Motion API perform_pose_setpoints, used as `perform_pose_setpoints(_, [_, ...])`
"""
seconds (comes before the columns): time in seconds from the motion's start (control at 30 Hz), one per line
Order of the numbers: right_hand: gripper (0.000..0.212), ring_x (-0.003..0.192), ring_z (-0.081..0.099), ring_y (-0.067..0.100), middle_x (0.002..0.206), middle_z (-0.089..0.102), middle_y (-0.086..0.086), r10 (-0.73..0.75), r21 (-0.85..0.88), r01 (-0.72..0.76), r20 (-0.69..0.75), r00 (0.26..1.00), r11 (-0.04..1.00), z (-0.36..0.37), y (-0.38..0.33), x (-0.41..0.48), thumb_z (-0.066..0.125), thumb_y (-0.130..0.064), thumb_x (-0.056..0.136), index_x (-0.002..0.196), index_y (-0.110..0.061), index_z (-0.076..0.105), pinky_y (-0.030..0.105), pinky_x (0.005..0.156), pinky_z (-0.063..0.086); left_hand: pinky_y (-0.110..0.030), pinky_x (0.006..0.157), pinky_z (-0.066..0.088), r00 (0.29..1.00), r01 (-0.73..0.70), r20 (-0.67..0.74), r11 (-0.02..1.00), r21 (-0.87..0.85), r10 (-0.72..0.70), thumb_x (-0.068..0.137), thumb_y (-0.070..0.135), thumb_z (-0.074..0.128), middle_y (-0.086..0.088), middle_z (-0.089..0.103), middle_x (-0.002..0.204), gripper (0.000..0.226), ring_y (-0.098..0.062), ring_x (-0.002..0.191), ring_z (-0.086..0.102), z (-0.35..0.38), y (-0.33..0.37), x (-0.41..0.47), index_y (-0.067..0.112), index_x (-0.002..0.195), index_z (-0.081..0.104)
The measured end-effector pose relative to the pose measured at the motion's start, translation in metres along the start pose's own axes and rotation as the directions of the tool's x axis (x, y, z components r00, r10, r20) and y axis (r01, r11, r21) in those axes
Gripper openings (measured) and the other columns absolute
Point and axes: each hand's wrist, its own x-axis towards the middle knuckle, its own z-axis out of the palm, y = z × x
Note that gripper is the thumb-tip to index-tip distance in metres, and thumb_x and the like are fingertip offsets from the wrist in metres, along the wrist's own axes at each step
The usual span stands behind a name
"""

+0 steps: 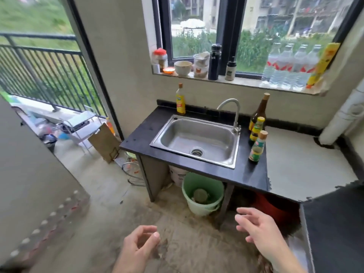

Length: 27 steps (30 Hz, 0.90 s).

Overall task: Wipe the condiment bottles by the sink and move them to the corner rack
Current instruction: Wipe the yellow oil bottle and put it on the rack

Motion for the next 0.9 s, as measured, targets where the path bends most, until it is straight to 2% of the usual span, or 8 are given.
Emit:
perform_pose_setpoints(0.13, [0.013,0.076,0.073,0.013,0.081,0.075,-0.003,-0.044,-0.067,0.056,0.174,0.984,0.996,0.033,-0.029,0.050,0.070,-0.019,0.086,0.098,-0.025,0.071,0.025,0.054,0.051,-0.014,0.056,0.050,0.971,0.116,-0.195,0.987,-0.116,-0.137,0.068,0.012,0.075,-0.021,0.073,0.066,0.012,-0.027,0.073,0.068,-0.017,-0.017,0.007,0.004,0.077,0.072])
perform_pose_setpoints(0.23, [0.013,0.077,0.072,0.011,0.081,0.076,-0.006,-0.049,-0.113,0.083,0.274,0.960,0.990,0.061,-0.049,0.086,0.070,-0.023,0.086,0.098,-0.027,0.069,0.025,0.056,0.052,-0.011,0.053,0.048,0.939,0.159,-0.286,0.977,-0.141,-0.194,0.071,0.002,0.077,-0.024,0.072,0.065,0.010,-0.028,0.068,0.067,-0.032,-0.026,0.028,-0.001,0.079,0.071])
perform_pose_setpoints(0.37, [0.013,0.077,0.072,0.014,0.079,0.075,-0.005,-0.069,-0.153,0.121,0.310,0.948,0.981,0.103,-0.073,0.134,0.071,-0.025,0.085,0.098,-0.028,0.069,0.025,0.056,0.053,-0.011,0.045,0.047,0.944,0.158,-0.275,0.982,-0.106,-0.182,0.080,-0.010,0.068,-0.025,0.073,0.070,0.008,-0.009,0.048,0.064,-0.060,-0.017,0.082,-0.002,0.083,0.069])
perform_pose_setpoints(0.5, [0.014,0.077,0.072,0.012,0.080,0.075,-0.005,-0.080,-0.154,0.129,0.291,0.953,0.980,0.139,-0.101,0.173,0.071,-0.025,0.085,0.098,-0.028,0.068,0.025,0.063,0.053,-0.012,0.051,0.046,0.948,0.110,-0.292,0.992,-0.067,-0.124,0.082,-0.003,0.069,-0.026,0.072,0.081,0.010,-0.021,0.067,0.063,-0.093,0.010,0.148,0.007,0.084,0.070])
perform_pose_setpoints(0.57, [0.012,0.077,0.071,0.014,0.081,0.075,-0.005,-0.079,-0.151,0.129,0.297,0.952,0.980,0.163,-0.125,0.192,0.071,-0.025,0.085,0.097,-0.029,0.067,0.026,0.061,0.053,-0.022,0.061,0.048,0.958,0.074,-0.274,0.996,-0.047,-0.084,0.082,-0.001,0.069,-0.018,0.071,0.079,0.014,-0.025,0.073,0.064,-0.115,0.031,0.186,0.013,0.082,0.070])
perform_pose_setpoints(0.67, [0.012,0.081,0.070,0.016,0.083,0.074,-0.007,-0.115,-0.128,0.157,0.289,0.950,0.979,0.195,-0.155,0.222,0.071,-0.027,0.085,0.096,-0.032,0.068,0.036,0.068,0.056,-0.029,0.068,0.050,0.970,0.025,-0.240,1.000,-0.017,-0.028,0.084,0.005,0.070,-0.011,0.073,0.082,0.014,-0.025,0.079,0.067,-0.143,0.060,0.238,0.019,0.085,0.070])
perform_pose_setpoints(0.77, [0.013,0.081,0.069,0.013,0.083,0.074,-0.008,-0.117,-0.123,0.158,0.289,0.950,0.980,0.215,-0.170,0.245,0.071,-0.028,0.084,0.095,-0.034,0.068,0.034,0.072,0.056,-0.031,0.074,0.052,0.983,0.016,-0.183,1.000,0.022,-0.012,0.085,0.010,0.070,-0.010,0.073,0.085,0.010,-0.023,0.083,0.068,-0.154,0.077,0.277,0.020,0.088,0.069])
perform_pose_setpoints(0.9, [0.013,0.080,0.068,0.019,0.081,0.073,-0.003,-0.072,-0.113,0.104,0.258,0.963,0.988,0.229,-0.180,0.284,0.071,-0.024,0.085,0.096,-0.030,0.069,0.032,0.061,0.055,-0.022,0.062,0.051,0.990,0.071,-0.120,0.997,-0.028,-0.074,0.083,0.012,0.073,-0.012,0.074,0.085,0.008,-0.021,0.078,0.069,-0.167,0.091,0.325,0.016,0.089,0.069])
